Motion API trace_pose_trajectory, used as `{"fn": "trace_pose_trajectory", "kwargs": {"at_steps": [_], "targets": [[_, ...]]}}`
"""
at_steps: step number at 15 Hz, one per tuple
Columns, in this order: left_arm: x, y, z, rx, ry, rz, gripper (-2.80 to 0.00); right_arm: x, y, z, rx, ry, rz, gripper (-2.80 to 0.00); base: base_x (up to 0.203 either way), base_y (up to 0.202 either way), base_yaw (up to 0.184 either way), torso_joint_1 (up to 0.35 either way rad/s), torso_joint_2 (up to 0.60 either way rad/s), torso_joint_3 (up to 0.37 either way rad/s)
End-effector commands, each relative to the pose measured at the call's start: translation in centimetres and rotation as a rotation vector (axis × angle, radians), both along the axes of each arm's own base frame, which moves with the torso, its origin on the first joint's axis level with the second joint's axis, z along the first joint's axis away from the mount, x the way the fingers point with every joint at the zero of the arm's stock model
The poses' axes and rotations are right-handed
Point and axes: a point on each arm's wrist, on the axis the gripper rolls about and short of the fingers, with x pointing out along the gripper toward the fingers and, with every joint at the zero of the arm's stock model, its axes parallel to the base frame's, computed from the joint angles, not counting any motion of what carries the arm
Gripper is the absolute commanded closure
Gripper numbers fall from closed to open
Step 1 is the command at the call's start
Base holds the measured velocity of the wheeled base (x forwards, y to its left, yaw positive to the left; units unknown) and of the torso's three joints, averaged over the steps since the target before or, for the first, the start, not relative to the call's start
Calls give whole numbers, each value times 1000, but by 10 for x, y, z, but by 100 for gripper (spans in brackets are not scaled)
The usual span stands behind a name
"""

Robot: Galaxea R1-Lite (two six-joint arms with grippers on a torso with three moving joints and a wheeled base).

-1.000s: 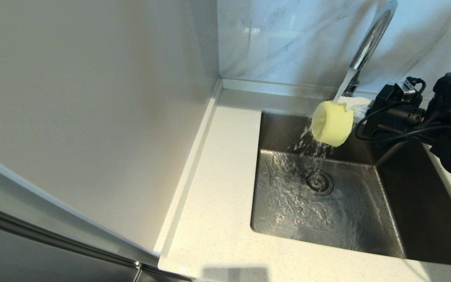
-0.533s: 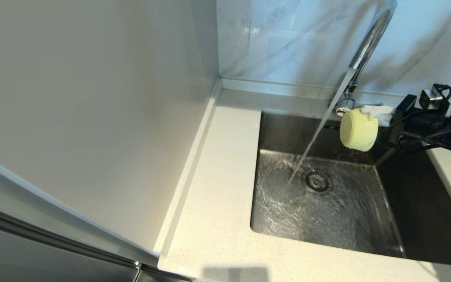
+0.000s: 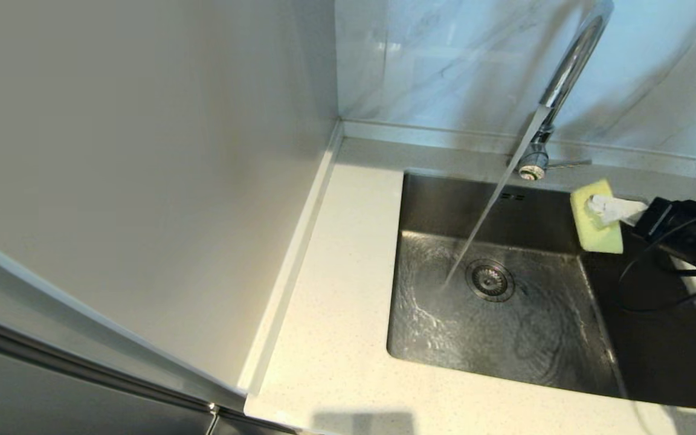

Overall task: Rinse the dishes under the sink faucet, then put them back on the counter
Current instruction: Place the bowl on the table

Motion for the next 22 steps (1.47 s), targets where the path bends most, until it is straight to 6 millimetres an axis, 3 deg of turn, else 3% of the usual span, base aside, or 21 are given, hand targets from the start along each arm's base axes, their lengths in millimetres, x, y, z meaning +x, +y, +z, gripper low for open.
{"fn": "trace_pose_trajectory", "kwargs": {"at_steps": [1,2,3,5,6,8,10,11,14,17,19,20,22], "targets": [[0,0,0,1,1,0,0,-29,3,24,-63,-133,-22,0,0,0,0,0,0,0],[0,0,0,0,0,0,0,-41,4,31,-87,-169,-34,0,0,0,0,0,0,0],[0,0,0,0,0,0,0,-50,6,22,-87,-141,-37,0,0,0,0,0,0,0],[0,0,0,0,0,0,0,-67,17,-22,-88,12,-9,0,0,0,0,0,0,0],[0,0,0,0,1,0,0,-74,21,-34,-105,51,3,0,0,0,0,0,0,0],[0,0,0,0,1,0,0,-76,22,-26,-129,22,-15,0,0,0,0,0,0,0],[0,0,0,0,0,0,0,-66,20,9,-163,-81,-51,0,0,0,0,0,0,0],[0,0,0,1,0,0,0,-64,20,15,-170,-86,-54,0,0,0,0,0,0,0],[0,0,0,0,0,0,0,-74,26,-19,-194,59,-62,0,0,0,0,0,0,0],[0,0,0,0,0,0,0,-73,27,-8,-179,96,-92,0,0,0,0,0,0,0],[0,0,0,0,0,0,0,-72,28,-35,-207,210,-82,0,0,0,0,0,0,0],[0,0,0,0,0,0,0,-72,28,-37,-204,223,-88,0,0,0,0,0,0,0],[0,0,0,0,0,0,0,-62,25,-8,-200,134,-125,0,0,0,0,0,0,0]]}}
